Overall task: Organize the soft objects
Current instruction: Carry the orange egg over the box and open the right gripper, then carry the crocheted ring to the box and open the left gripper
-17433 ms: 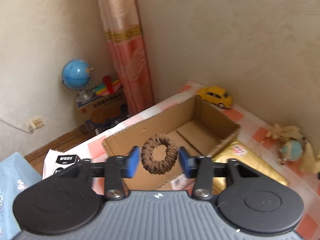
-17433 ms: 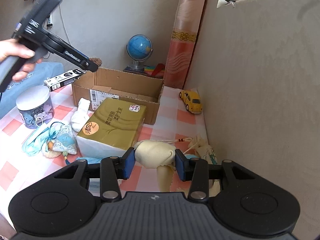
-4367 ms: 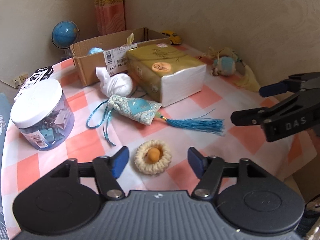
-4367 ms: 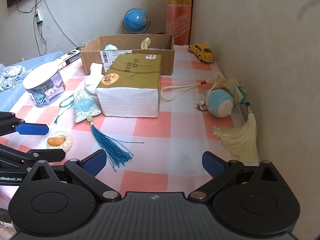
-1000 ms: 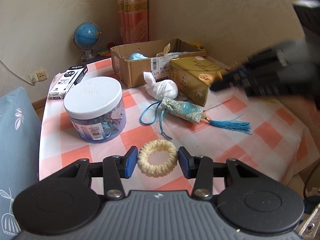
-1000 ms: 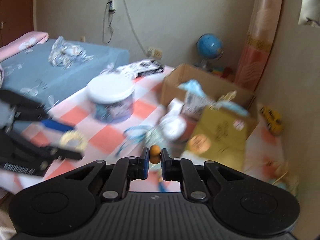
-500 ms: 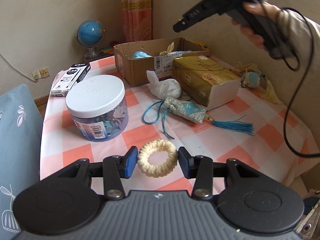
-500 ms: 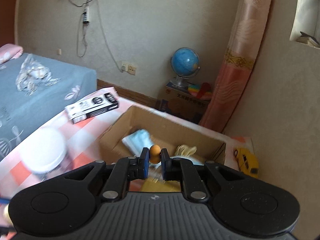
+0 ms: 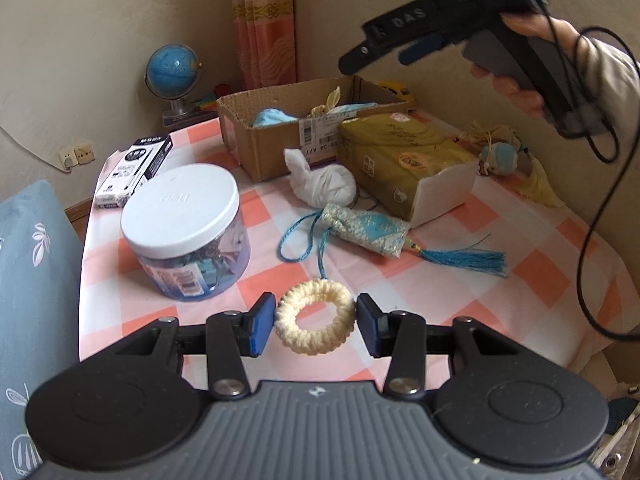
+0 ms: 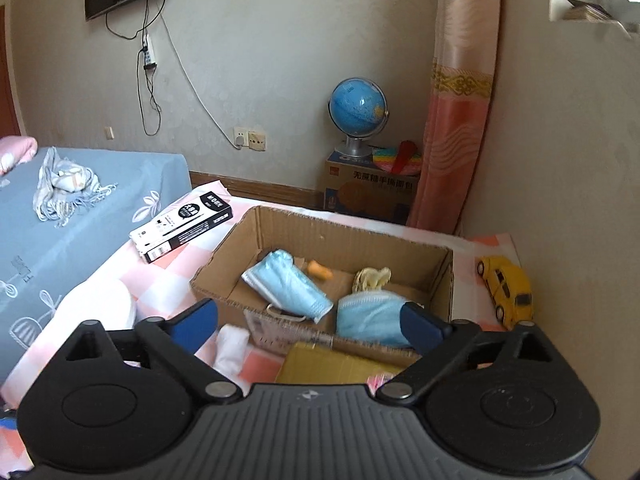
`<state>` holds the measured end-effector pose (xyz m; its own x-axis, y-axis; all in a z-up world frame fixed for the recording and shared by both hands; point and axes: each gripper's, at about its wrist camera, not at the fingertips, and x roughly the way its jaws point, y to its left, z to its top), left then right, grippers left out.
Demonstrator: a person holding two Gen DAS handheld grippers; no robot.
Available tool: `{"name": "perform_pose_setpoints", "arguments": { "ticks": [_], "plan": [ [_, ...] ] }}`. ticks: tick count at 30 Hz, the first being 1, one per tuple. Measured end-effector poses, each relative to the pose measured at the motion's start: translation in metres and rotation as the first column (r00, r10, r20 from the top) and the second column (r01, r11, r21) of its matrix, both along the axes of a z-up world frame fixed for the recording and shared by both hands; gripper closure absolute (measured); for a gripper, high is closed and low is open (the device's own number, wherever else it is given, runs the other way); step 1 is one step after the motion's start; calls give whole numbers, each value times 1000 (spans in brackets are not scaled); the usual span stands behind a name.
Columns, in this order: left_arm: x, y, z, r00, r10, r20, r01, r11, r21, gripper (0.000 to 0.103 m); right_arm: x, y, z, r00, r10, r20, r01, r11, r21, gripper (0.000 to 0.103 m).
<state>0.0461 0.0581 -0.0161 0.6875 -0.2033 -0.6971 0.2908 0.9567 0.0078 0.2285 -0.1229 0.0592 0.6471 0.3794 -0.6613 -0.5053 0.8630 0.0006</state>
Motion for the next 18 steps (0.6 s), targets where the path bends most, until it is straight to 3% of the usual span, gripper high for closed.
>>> {"name": "perform_pose_setpoints", "arguments": {
  "ticks": [5, 13, 18],
  "plan": [
    [9, -4, 8, 1000, -11, -1, 11, 1000, -9, 59, -31, -11, -1, 999, -43, -26, 43, 999, 12, 0],
    [33, -11, 32, 998, -29, 58, 28, 1000, 14, 59, -107, -36, -17, 990, -136, 49, 138, 990, -39, 0],
    [59, -22, 48, 994, -57, 96, 54, 998, 36, 59, -139, -57, -41, 983, -182, -14, 181, 983, -38, 0]
  ]
}}
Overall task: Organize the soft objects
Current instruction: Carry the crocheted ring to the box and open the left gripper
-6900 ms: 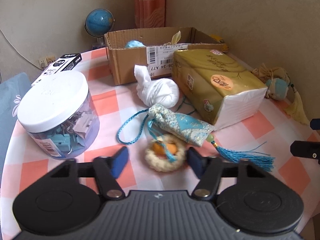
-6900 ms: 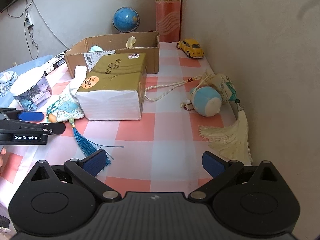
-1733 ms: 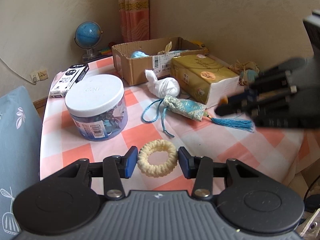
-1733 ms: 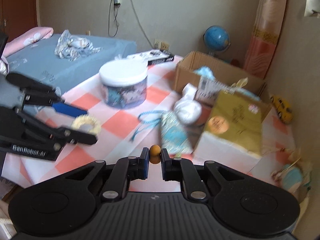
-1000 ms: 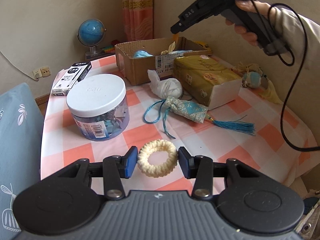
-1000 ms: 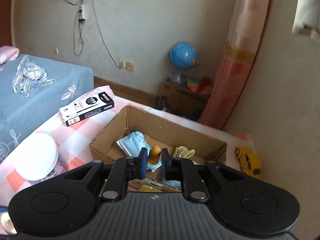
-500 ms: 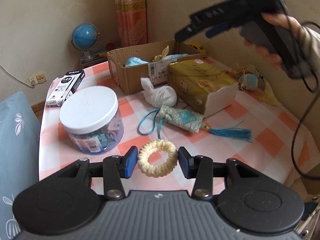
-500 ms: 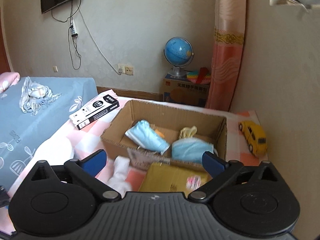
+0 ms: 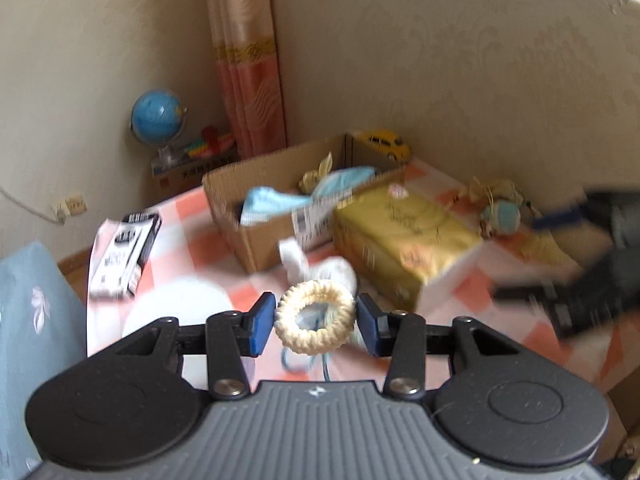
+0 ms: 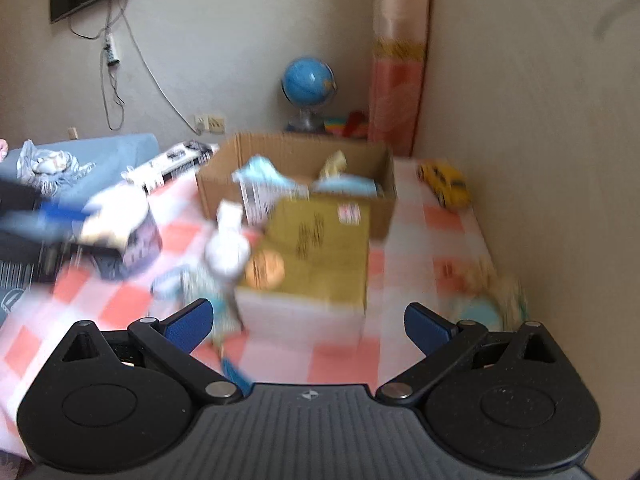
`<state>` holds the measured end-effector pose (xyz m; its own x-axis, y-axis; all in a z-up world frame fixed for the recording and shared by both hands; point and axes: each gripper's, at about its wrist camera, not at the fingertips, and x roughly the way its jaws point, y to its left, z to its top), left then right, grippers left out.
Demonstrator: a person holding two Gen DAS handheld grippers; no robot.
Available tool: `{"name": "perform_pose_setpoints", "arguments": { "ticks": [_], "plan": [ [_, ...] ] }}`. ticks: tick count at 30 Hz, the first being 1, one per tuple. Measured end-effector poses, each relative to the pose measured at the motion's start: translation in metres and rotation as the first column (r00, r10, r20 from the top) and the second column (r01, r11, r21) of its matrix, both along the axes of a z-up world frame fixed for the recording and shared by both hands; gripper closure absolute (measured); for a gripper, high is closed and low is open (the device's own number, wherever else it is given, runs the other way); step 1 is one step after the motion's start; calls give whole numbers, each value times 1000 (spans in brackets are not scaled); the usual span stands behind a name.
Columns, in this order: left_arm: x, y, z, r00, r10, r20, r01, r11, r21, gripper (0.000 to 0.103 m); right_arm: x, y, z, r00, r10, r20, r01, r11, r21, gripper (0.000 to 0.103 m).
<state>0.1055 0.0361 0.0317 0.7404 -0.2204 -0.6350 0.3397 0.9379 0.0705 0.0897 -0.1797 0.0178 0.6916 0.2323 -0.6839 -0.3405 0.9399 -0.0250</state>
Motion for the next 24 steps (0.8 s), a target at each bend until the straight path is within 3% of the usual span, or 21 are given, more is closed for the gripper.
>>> {"name": "perform_pose_setpoints", "arguments": {
  "ticks": [6, 13, 15, 16, 17, 24],
  "plan": [
    [55, -17, 16, 998, -14, 58, 11, 999, 40, 59, -14, -22, -4, 998, -68, -16, 68, 997, 25, 0],
    [127, -26, 12, 996, 60, 71, -65, 995, 80, 56, -13, -33, -3, 997, -80, -19, 81, 995, 52, 0],
    [135, -26, 9, 996, 62, 68, -67, 995, 73, 36, -13, -34, -3, 997, -80, -22, 81, 995, 53, 0],
    [135, -25, 8, 995, 67, 73, -73, 995, 73, 18, -13, -34, -4, 996, -81, -23, 82, 995, 56, 0],
    [132, -24, 8, 993, 79, 84, -85, 994, 73, 8, -14, -35, -4, 996, -81, -26, 83, 995, 58, 0],
    [96, -22, 15, 997, 42, 71, -47, 997, 64, 5, -14, -38, -5, 995, -95, -22, 95, 995, 38, 0]
  ]
}}
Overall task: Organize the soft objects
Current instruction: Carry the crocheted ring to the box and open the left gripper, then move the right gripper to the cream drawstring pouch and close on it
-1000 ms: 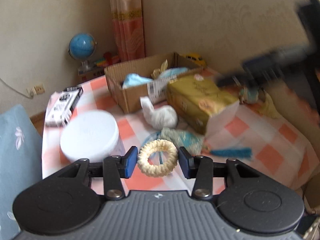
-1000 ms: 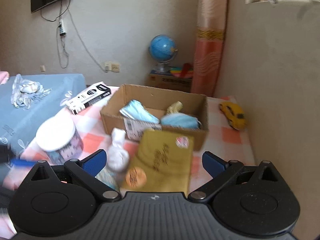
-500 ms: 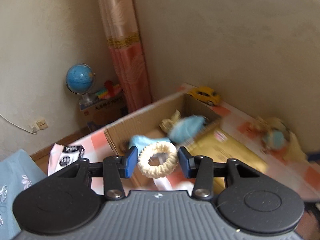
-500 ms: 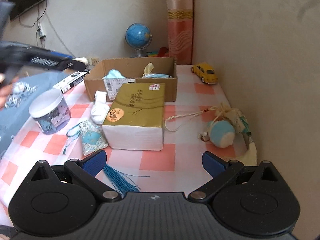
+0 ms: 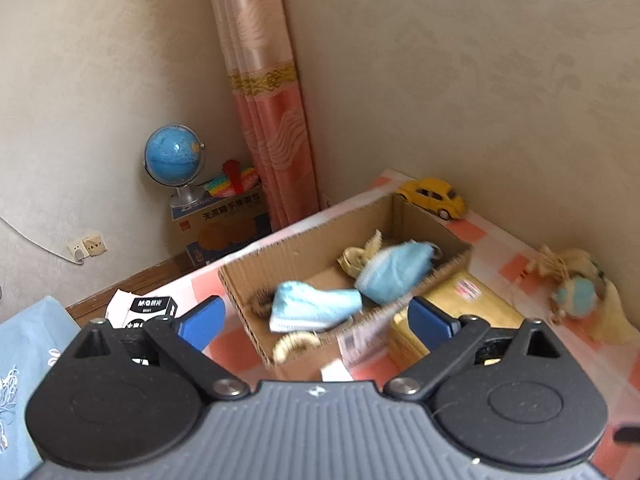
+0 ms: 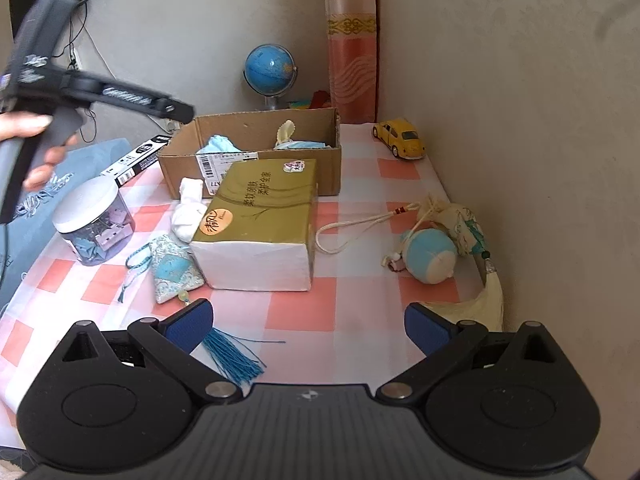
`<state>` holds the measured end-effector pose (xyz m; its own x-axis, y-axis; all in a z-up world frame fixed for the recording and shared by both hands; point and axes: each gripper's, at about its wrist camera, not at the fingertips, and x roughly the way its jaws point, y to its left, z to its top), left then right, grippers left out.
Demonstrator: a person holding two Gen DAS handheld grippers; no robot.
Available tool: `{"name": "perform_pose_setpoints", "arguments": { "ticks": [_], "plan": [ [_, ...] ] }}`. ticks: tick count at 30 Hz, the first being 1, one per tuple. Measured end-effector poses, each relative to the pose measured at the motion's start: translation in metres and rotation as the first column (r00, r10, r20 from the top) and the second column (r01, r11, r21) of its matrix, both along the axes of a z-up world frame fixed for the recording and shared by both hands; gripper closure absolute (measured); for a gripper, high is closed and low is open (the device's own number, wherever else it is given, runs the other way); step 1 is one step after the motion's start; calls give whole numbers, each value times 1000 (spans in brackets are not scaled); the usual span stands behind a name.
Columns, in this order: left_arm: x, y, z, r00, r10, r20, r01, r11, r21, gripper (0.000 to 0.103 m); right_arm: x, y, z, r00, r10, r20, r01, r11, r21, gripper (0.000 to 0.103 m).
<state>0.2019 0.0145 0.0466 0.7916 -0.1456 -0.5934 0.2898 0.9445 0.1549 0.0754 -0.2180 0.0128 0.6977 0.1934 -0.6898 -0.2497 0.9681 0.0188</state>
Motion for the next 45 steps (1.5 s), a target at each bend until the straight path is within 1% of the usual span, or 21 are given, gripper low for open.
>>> {"name": "perform_pose_setpoints", "arguments": {
  "ticks": [3, 7, 10, 13, 17, 20, 26, 30, 37, 38, 45],
  "plan": [
    [-24, -2, 2, 1000, -22, 1, 22, 1000, 4, 5, -2, 0, 2, 1000, -4, 6, 4, 1000, -4, 0],
    [-57, -1, 5, 999, -33, -4, 33, 999, -33, 4, -4, -1, 3, 1000, -14, 14, 15, 1000, -19, 0],
    [-80, -6, 2, 999, -39, 8, 39, 999, -33, 0, -6, -2, 3, 1000, -26, 16, 27, 999, -34, 0],
    [-97, -10, -9, 999, -37, -16, 37, 998, -47, 0, -7, -3, 1, 999, -44, 17, 45, 998, -52, 0],
    [-111, -13, -30, 996, -44, -77, 37, 995, -95, 0, -10, -5, -1, 998, -54, 12, 55, 997, -63, 0],
    [-114, -16, -48, 993, -24, -115, 12, 994, -105, 0, -9, -7, -4, 997, -74, 13, 74, 993, -88, 0],
    [-117, -21, -73, 987, -6, -163, -12, 994, -111, 0, 2, -18, -7, 992, -123, 5, 123, 987, -103, 0],
    [-113, -24, -85, 982, 1, -187, -17, 996, -87, 0, 13, -23, -11, 989, -149, 3, 148, 982, -121, 0],
    [-104, -25, -99, 972, -24, -232, 0, 995, -103, 0, 34, -30, -10, 980, -190, 67, 197, 970, -143, 0],
    [-103, -25, -101, 973, -26, -231, -2, 993, -117, 0, 38, -31, -9, 978, -193, 77, 203, 968, -148, 0],
    [-96, -21, -112, 962, -22, -272, -17, 990, -139, 1, 64, -35, -7, 969, -219, 117, 235, 961, -149, 0]
  ]
}}
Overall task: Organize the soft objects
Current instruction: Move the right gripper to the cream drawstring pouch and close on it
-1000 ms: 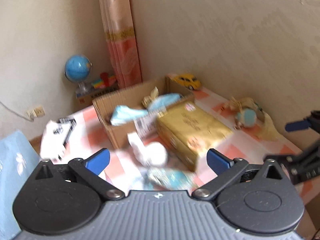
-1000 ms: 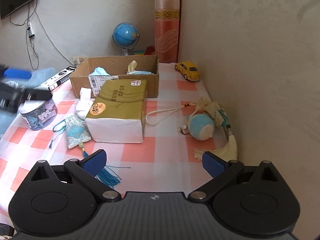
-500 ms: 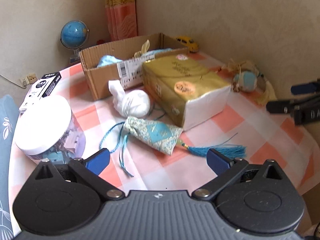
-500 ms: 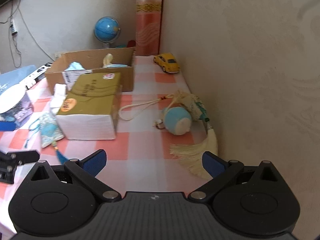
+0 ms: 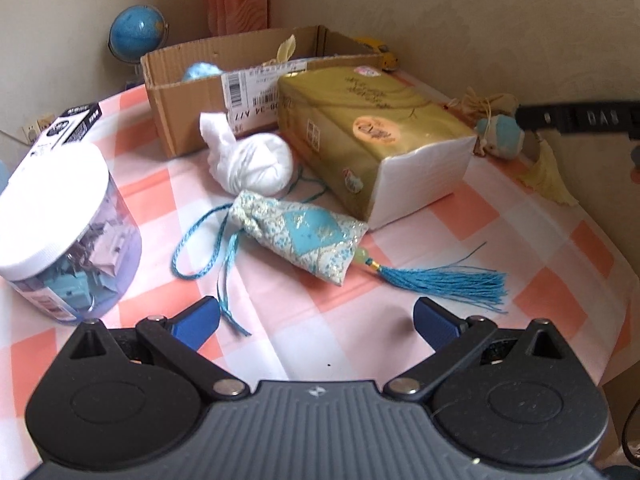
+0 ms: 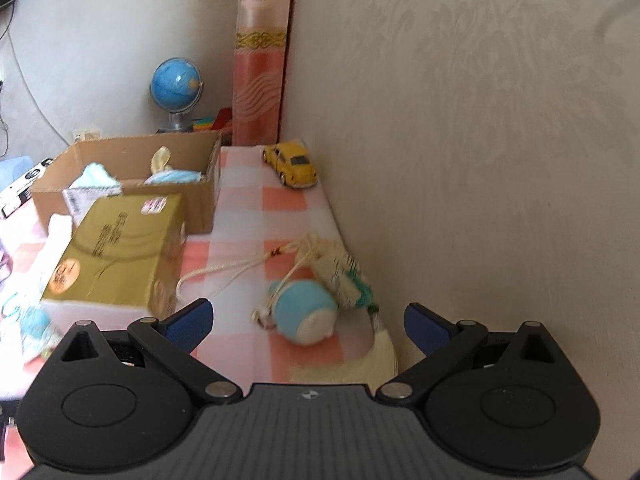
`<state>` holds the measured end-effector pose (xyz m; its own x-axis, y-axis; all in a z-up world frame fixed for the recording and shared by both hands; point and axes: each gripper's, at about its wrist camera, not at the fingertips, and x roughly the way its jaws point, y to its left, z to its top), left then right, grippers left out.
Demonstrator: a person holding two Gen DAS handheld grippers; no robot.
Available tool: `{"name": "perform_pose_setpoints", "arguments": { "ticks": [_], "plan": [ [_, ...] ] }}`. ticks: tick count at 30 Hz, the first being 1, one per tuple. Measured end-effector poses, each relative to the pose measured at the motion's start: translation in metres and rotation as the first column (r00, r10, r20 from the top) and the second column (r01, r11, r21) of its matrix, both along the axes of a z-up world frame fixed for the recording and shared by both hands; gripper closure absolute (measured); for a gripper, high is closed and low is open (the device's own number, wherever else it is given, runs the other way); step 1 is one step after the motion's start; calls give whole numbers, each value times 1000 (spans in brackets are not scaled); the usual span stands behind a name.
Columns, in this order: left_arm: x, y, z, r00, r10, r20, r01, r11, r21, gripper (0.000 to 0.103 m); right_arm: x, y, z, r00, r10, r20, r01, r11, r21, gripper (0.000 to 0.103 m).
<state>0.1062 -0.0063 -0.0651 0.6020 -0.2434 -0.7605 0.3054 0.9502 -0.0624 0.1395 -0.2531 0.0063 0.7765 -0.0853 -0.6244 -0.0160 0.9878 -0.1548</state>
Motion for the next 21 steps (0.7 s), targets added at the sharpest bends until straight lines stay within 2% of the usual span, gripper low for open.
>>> {"name": "perform_pose_setpoints", "arguments": {
  "ticks": [6, 14, 15, 19, 21],
  "plan": [
    [1, -3, -2, 1000, -8, 13, 8, 999, 34, 0, 27, 6, 0, 1000, 11, 15, -10, 999, -46, 4],
    [0, -2, -2, 1000, -12, 24, 11, 1000, 27, 0, 65, 8, -11, 999, -8, -44, 4, 996, -88, 24],
    [0, -2, -2, 1000, -11, 24, 11, 1000, 27, 0, 67, 8, -13, 998, -12, -55, 7, 996, -92, 27],
    [0, -3, -2, 1000, -10, 25, 9, 1000, 27, 0, 73, 6, -20, 996, -31, -83, 22, 995, -100, 54],
    [0, -3, -2, 1000, -10, 26, 10, 1000, 26, 0, 72, 5, -21, 996, -31, -82, 22, 994, -108, 63]
  ]
}}
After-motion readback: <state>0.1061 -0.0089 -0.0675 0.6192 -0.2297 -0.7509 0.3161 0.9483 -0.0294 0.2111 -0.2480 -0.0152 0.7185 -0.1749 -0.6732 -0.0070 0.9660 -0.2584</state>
